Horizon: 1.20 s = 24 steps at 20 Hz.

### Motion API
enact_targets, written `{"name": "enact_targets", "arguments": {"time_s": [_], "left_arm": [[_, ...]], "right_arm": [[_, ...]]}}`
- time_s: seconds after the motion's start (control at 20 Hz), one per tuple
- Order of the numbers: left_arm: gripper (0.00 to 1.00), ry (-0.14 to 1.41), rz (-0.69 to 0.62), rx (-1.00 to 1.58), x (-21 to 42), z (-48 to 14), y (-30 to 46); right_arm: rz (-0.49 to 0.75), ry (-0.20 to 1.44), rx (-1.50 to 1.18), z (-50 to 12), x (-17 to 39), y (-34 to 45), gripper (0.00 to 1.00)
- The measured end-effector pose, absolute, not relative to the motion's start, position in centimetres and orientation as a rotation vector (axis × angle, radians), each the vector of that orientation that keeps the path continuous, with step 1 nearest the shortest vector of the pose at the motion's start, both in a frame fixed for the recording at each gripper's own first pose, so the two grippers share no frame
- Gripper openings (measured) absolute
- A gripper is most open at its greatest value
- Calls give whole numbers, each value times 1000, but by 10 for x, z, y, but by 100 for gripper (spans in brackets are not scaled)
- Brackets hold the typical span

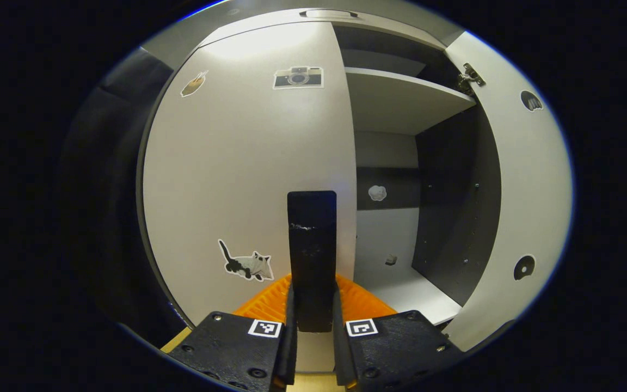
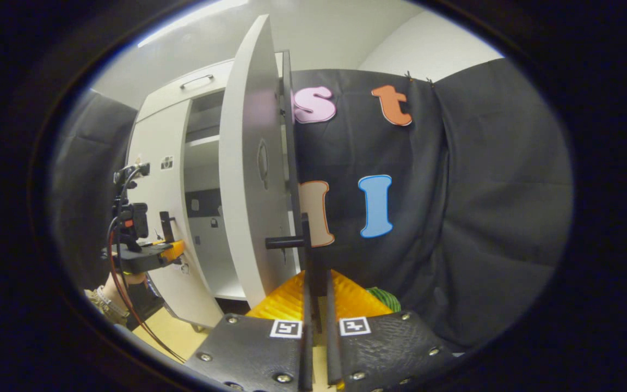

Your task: Open the right door of the double-door shoe cabinet with the right hand, and open the left door with the left hand.

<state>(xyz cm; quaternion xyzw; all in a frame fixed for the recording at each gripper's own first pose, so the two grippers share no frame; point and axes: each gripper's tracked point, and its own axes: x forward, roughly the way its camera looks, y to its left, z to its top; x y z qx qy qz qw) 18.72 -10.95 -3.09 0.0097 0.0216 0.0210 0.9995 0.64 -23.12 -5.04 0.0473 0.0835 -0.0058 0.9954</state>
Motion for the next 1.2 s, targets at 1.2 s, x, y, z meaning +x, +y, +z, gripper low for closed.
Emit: {"name": "enact_targets", "arguments": {"time_s": [1.2], "left_arm": [[22,83,25,-17,129,-34,-93]], "right_arm": [[-65,195,-2,-58,-44,-237,45]]}}
